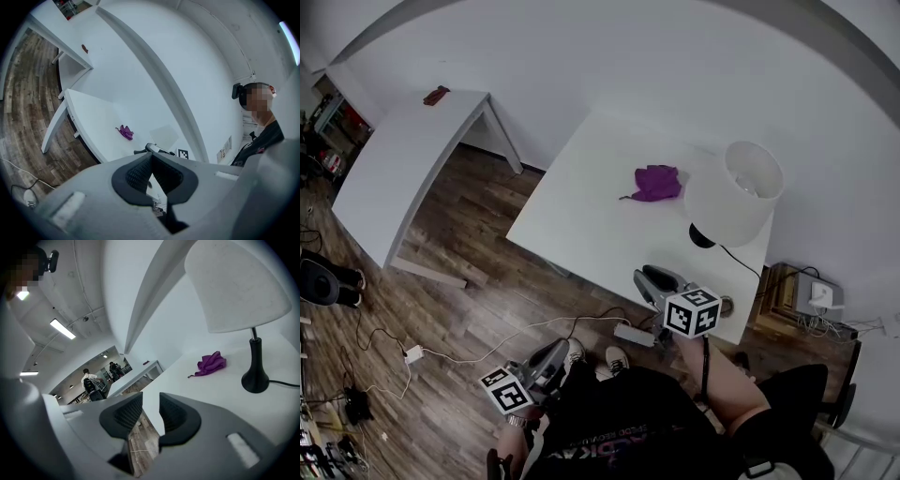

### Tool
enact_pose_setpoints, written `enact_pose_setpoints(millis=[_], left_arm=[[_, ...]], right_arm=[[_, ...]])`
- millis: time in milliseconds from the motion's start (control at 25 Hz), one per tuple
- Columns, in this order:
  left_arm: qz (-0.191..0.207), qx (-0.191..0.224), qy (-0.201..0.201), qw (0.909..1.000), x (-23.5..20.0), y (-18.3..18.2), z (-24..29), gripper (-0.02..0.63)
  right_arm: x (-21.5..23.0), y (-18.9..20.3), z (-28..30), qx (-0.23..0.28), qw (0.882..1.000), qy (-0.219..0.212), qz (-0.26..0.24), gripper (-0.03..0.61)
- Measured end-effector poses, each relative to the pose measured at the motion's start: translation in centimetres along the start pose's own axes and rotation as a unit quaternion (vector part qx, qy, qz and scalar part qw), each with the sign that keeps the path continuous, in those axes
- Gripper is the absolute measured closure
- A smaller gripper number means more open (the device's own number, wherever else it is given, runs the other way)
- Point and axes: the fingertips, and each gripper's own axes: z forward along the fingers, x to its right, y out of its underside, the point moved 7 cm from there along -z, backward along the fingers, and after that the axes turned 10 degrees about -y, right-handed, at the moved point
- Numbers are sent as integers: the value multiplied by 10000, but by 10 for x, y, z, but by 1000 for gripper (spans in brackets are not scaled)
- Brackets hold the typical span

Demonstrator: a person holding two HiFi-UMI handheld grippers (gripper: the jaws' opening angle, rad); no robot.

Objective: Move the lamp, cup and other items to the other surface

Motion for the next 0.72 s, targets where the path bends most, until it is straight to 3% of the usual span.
enact_pose_setpoints(millis=[120,320,480,720], left_arm=[[-63,-50,42,10000,-11,-8,4,617],[-64,-228,213,9995,-24,-29,14,618],[-80,-376,264,9989,-38,-46,17,617],[-369,-535,71,9979,-74,-61,8,617]], right_arm=[[9,-10,15,19,9996,270,4,412],[39,-27,42,-49,9943,1035,-232,368],[81,-49,71,-118,9839,1747,-364,335],[156,-76,105,-284,9591,2816,-10,308]])
